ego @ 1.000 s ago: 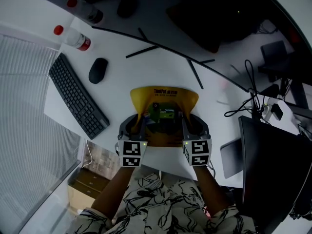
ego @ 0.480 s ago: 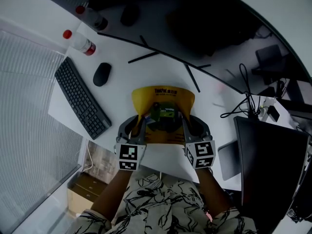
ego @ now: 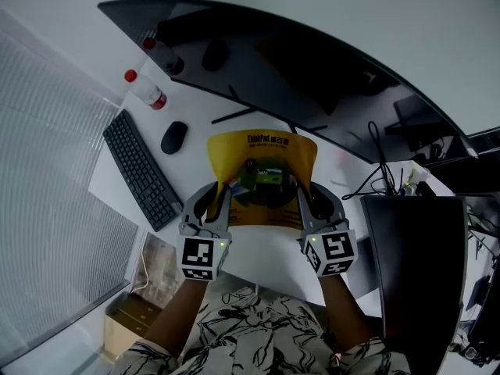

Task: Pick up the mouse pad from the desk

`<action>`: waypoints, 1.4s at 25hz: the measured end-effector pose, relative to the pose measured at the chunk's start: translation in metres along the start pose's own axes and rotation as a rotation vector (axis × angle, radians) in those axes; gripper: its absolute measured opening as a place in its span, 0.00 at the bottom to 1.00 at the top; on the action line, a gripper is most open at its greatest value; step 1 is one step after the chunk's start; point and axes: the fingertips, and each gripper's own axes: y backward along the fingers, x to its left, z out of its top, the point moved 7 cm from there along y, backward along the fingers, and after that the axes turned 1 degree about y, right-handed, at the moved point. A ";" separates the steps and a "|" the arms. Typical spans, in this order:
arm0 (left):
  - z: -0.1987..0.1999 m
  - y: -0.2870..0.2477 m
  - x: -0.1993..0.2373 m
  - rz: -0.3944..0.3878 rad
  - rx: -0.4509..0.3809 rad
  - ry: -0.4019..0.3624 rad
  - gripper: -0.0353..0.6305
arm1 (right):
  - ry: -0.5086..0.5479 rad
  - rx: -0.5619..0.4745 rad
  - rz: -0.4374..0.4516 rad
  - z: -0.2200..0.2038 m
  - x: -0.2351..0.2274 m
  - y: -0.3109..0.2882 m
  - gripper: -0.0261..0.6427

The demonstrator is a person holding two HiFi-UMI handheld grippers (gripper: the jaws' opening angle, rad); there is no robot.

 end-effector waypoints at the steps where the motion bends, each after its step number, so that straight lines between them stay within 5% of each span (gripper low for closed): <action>1: 0.010 0.003 -0.001 0.002 -0.018 -0.010 0.17 | 0.003 -0.020 0.000 0.009 -0.001 0.003 0.15; 19: 0.120 0.083 -0.014 0.013 -0.351 -0.096 0.17 | 0.129 -0.323 -0.043 0.120 0.028 0.087 0.14; 27: 0.051 0.029 0.000 0.003 -0.383 -0.033 0.17 | 0.163 -0.300 -0.054 0.062 0.012 0.040 0.14; 35: 0.036 0.017 0.001 0.001 -0.455 -0.013 0.17 | 0.216 -0.356 -0.057 0.056 0.007 0.036 0.14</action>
